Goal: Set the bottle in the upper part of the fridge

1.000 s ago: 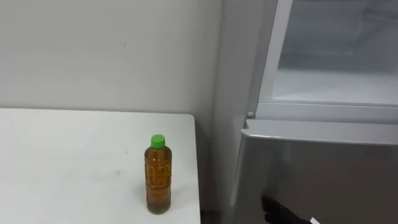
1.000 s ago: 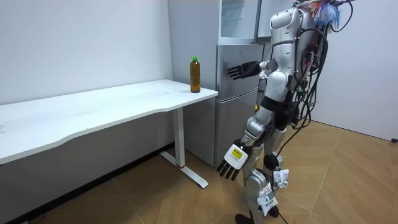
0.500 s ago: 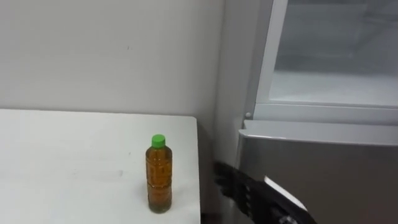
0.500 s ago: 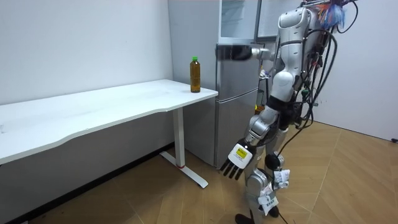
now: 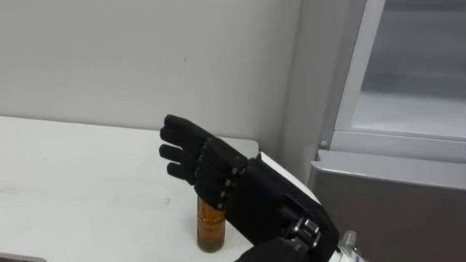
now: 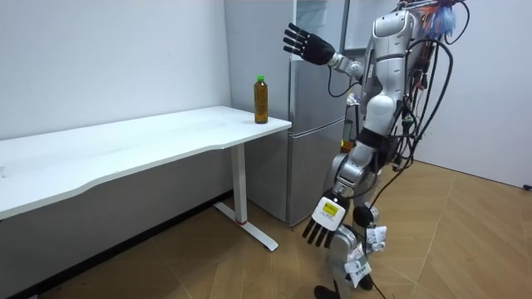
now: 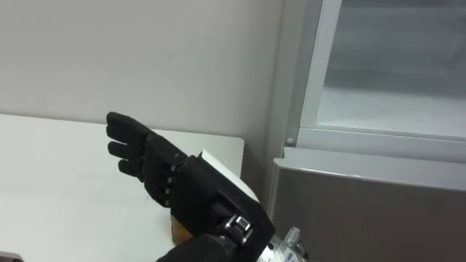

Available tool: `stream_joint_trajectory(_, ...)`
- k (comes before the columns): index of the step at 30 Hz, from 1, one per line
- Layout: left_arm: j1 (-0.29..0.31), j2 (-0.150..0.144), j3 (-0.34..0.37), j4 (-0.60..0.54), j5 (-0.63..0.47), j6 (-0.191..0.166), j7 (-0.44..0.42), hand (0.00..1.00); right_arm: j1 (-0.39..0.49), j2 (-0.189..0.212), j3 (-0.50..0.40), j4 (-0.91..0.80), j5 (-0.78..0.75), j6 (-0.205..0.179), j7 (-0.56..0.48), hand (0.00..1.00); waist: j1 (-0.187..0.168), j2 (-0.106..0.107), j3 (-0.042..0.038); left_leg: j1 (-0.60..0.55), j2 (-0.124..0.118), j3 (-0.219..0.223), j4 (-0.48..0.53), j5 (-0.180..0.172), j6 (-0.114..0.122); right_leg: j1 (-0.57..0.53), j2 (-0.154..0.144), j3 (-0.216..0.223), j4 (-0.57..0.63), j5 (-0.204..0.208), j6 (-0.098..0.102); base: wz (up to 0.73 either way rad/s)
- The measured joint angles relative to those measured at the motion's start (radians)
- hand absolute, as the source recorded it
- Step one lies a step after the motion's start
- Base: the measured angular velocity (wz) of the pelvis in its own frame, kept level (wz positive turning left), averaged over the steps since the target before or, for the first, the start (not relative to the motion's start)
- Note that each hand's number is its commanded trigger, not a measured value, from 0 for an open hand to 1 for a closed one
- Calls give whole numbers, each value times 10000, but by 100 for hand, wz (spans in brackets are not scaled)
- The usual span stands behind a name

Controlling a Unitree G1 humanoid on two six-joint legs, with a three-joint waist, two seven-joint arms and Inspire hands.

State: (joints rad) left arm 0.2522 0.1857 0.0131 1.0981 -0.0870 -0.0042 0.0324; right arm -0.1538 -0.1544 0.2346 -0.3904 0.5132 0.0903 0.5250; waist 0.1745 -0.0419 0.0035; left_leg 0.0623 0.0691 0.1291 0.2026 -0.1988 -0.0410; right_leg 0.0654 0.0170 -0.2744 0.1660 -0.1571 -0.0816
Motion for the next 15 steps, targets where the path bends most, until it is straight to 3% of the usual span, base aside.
stream_joint_trajectory(10, -20, 0, -77, 31, 326, 3, -14, 0, -1, 6, 19, 1, -19, -285, -267, 0, 143, -14, 41, 33, -51, -17, -24, 5, 8, 46, -33, -6, -34, -30, 48, 0)
stream_joint_trajectory(15, -7, 0, -69, -76, 528, 4, 78, 0, -2, 3, -29, 51, -112, -373, -975, 0, 144, -35, 55, -17, -110, -24, 14, 3, 19, 2, -112, -42, 40, -128, 126, 7)
